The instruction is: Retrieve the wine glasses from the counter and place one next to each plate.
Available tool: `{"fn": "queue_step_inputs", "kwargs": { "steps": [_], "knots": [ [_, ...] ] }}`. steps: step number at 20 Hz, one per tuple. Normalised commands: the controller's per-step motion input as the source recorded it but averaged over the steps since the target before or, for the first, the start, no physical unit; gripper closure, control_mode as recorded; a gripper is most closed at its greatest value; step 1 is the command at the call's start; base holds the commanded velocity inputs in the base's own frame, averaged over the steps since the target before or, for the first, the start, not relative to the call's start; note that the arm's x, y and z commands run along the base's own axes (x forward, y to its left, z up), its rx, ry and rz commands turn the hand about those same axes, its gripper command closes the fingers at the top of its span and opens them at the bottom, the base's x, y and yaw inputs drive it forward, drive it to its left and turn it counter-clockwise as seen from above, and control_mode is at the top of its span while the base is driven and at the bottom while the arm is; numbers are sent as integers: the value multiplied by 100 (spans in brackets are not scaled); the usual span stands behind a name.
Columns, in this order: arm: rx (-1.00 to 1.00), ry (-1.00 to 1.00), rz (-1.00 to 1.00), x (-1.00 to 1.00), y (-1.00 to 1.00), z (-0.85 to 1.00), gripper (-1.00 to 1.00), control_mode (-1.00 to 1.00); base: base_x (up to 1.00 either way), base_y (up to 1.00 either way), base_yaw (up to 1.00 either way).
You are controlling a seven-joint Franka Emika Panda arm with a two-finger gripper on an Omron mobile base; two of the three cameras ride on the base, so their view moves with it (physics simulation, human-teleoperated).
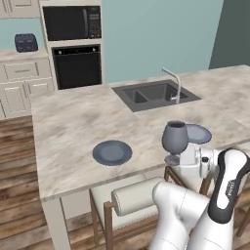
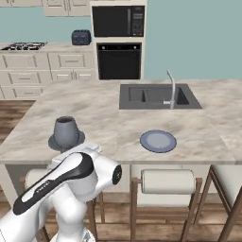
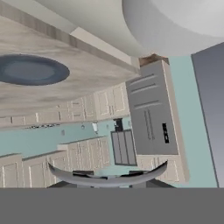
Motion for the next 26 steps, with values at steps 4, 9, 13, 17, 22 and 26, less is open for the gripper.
{"fn": "queue_step_inputs", "kwargs": {
  "steps": [4,9,13,17,22,26],
  "knots": [
    [3,17,17,78,-30,0,100,-100,0,0,0],
    [1,26,18,98,-20,-1,100,-100,0,0,0],
    [1,31,28,98,-11,-7,100,-100,0,0,0],
    [2,34,30,95,-19,-14,100,-100,0,0,0],
    [1,6,9,25,-4,-2,100,-100,0,0,0],
    [0,-8,11,22,-12,-31,100,-100,0,0,0]
  ]
}}
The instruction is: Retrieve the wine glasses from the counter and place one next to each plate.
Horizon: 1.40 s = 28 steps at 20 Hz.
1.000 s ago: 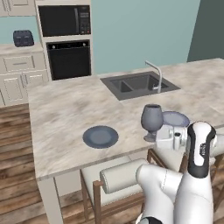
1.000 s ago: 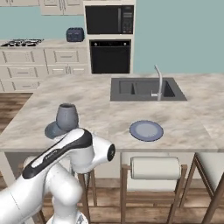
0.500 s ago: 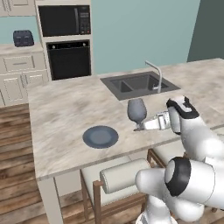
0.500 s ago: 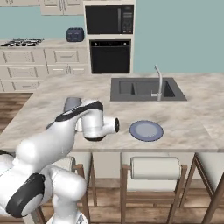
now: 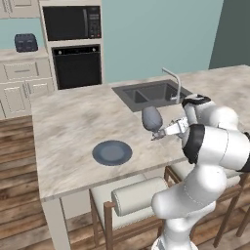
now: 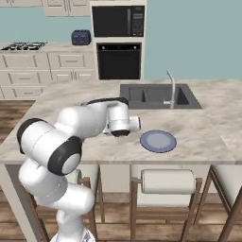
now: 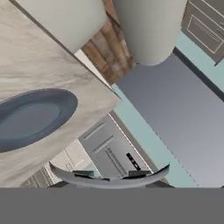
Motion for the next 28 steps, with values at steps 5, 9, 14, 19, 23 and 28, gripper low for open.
{"fn": "queue_step_inputs", "kwargs": {
  "steps": [5,9,14,19,23,28],
  "knots": [
    [0,-31,15,2,0,-59,100,-100,0,0,0],
    [1,-30,10,0,0,-38,100,-100,0,0,0],
    [7,-25,4,7,0,-16,100,-100,0,0,0],
    [1,-7,0,29,5,-3,100,-100,0,0,0],
    [0,0,0,42,15,-7,100,-100,0,0,0],
    [0,0,0,43,25,-10,100,-100,0,0,0]
  ]
}}
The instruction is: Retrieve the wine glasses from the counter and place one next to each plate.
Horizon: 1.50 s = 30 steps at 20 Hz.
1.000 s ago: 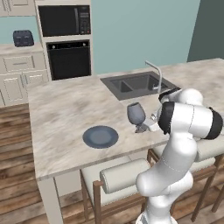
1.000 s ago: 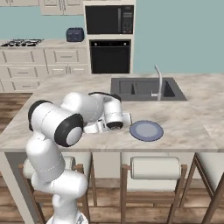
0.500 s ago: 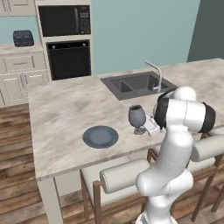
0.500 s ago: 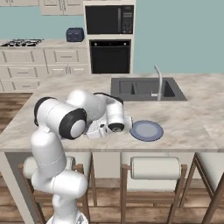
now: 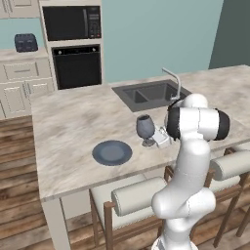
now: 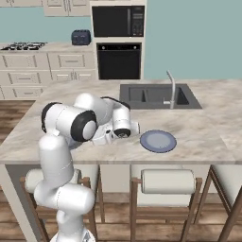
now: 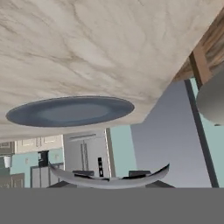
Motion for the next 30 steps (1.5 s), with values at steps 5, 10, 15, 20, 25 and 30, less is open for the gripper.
{"fn": "queue_step_inputs", "kwargs": {
  "steps": [5,10,15,20,25,30],
  "knots": [
    [0,2,0,37,16,-11,100,-100,0,0,0],
    [5,-1,3,4,0,-28,100,-100,0,0,0],
    [6,0,6,0,0,-28,100,-100,0,0,0],
    [7,0,3,7,0,-6,100,-100,0,0,0],
    [3,0,0,7,0,-1,100,-100,0,0,0],
    [1,0,0,10,0,-5,100,-100,0,0,0]
  ]
}}
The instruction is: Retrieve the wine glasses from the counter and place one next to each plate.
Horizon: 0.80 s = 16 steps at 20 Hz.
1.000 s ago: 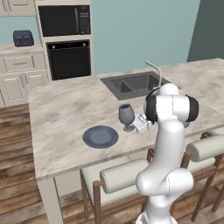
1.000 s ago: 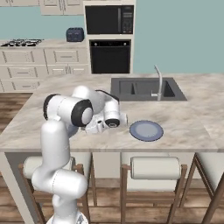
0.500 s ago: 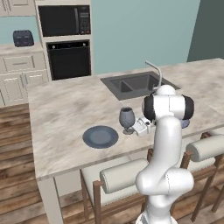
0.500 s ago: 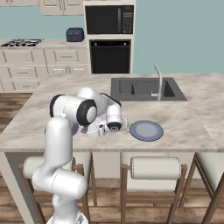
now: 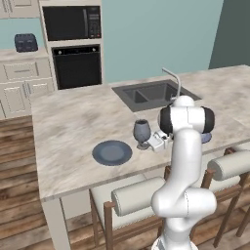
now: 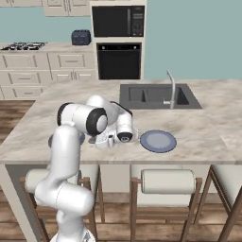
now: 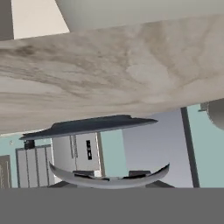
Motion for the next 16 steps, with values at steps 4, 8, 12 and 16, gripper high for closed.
{"fn": "queue_step_inputs", "kwargs": {
  "steps": [4,8,12,16],
  "knots": [
    [0,0,0,3,0,-8,-100,-100,0,0,0],
    [0,0,0,0,0,0,-100,-100,0,0,0],
    [0,0,0,0,0,0,-100,-100,0,0,0],
    [0,0,0,0,-14,0,-100,-100,0,0,0]
  ]
}}
